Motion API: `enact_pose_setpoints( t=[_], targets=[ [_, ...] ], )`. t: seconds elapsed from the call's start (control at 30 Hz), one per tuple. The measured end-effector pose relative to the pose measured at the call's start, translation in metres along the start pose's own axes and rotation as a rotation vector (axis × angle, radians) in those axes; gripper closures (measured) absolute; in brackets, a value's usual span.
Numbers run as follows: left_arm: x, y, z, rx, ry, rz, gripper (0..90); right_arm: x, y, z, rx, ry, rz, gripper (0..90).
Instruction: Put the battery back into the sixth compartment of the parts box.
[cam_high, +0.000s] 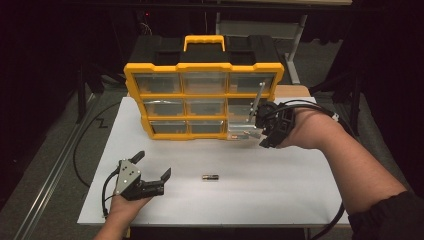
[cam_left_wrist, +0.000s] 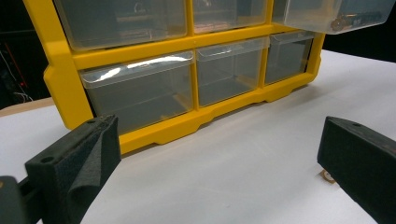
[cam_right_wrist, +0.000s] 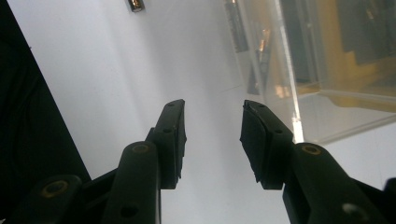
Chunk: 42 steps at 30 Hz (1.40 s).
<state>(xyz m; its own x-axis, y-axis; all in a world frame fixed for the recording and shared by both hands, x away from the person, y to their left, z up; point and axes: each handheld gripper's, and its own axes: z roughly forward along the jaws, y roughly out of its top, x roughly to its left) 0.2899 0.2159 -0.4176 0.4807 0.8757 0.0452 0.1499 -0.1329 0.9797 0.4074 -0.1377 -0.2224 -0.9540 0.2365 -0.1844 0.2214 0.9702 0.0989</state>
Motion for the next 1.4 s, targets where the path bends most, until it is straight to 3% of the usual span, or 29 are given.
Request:
enact_pose_setpoints(
  t=[0.47, 0.73, 1.17, 1.4],
  targets=[
    [0.000, 0.000, 0.000, -0.004, -0.002, 0.001, 0.4, 0.010, -0.004, 0.039, 0.008, 0.035, 0.006, 57.6],
    [0.000, 0.000, 0.000, -0.004, -0.004, 0.003, 0.4, 0.015, -0.006, 0.052, -0.019, 0.053, 0.004, 55.7],
    [0.000, 0.000, 0.000, -0.005, -0.004, 0.002, 0.4, 0.028, -0.005, 0.070, -0.010, 0.095, -0.016, 53.0],
    [0.000, 0.000, 0.000, -0.004, -0.005, 0.003, 0.4, 0.035, -0.004, 0.086, -0.007, 0.110, -0.022, 46.4]
  ],
)
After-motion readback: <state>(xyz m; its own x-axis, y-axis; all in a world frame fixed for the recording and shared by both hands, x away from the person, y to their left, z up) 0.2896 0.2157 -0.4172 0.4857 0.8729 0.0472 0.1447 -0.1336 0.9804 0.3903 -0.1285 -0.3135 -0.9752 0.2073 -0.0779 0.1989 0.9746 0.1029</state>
